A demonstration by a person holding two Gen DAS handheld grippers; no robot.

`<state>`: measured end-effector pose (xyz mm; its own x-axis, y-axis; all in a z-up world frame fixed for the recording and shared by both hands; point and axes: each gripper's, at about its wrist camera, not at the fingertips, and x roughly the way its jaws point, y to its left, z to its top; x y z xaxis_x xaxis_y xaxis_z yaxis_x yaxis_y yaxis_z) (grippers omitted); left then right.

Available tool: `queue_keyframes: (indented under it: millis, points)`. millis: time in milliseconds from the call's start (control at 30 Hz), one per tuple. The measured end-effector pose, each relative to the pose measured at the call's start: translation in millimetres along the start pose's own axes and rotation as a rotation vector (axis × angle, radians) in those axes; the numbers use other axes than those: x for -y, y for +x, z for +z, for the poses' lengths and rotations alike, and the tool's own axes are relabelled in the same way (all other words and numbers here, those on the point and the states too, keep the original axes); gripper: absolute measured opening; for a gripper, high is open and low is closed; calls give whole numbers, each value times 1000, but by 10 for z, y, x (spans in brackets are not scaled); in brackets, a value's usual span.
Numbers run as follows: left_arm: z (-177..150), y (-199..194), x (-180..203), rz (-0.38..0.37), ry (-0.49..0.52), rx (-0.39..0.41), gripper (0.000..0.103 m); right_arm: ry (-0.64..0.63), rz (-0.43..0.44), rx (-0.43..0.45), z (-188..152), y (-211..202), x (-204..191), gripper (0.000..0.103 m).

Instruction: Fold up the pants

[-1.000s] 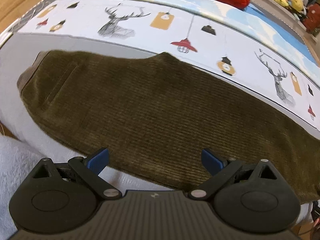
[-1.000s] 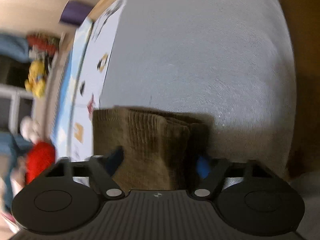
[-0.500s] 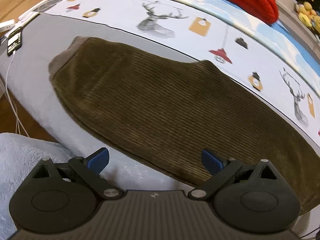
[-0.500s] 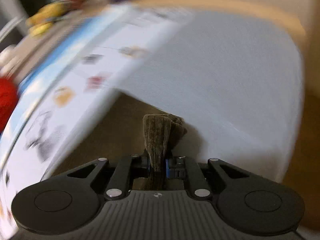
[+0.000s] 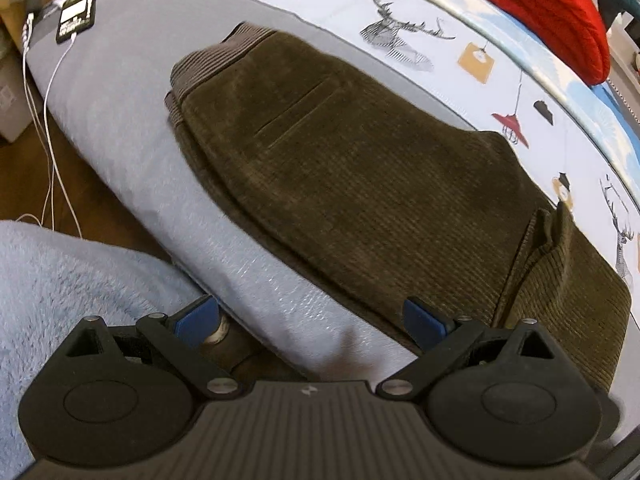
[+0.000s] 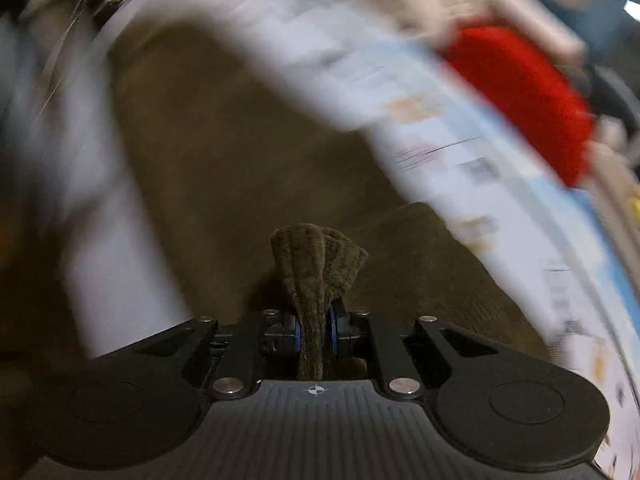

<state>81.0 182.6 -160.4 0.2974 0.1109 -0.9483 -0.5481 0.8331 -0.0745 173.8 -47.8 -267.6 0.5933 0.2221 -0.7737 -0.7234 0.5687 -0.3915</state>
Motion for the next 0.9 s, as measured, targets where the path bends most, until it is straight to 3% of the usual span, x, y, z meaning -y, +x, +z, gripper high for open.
queue_keyframes:
  millis: [67, 200, 267, 400, 500, 633, 733, 800, 900]
  points:
    - [-2, 27, -10, 1, 13, 1, 100, -14, -33, 39, -54, -16, -45, 14]
    - [12, 86, 19, -15, 7, -12, 100, 232, 82, 29, 43, -91, 388, 14]
    - [14, 79, 20, -32, 1, -8, 100, 343, 86, 43, 134, -167, 634, 13]
    - [35, 75, 19, -49, -5, -2, 100, 466, 1, 103, 435, -441, 1199, 13]
    - [57, 67, -10, -56, -8, 4, 100, 416, -48, 187, 692, -641, 1374, 13]
    - [72, 69, -82, -56, -25, 10, 100, 187, -27, 195, 779, -630, 792, 13]
    - [75, 89, -142, -53, -36, 5, 100, -6, 55, 91, 593, -288, 69, 13]
    - [62, 111, -151, -43, -27, 0, 100, -52, 76, 7, 470, -41, -273, 14]
    - [37, 132, -163, -36, -15, -1, 100, -70, 10, 30, 417, 6, -470, 18]
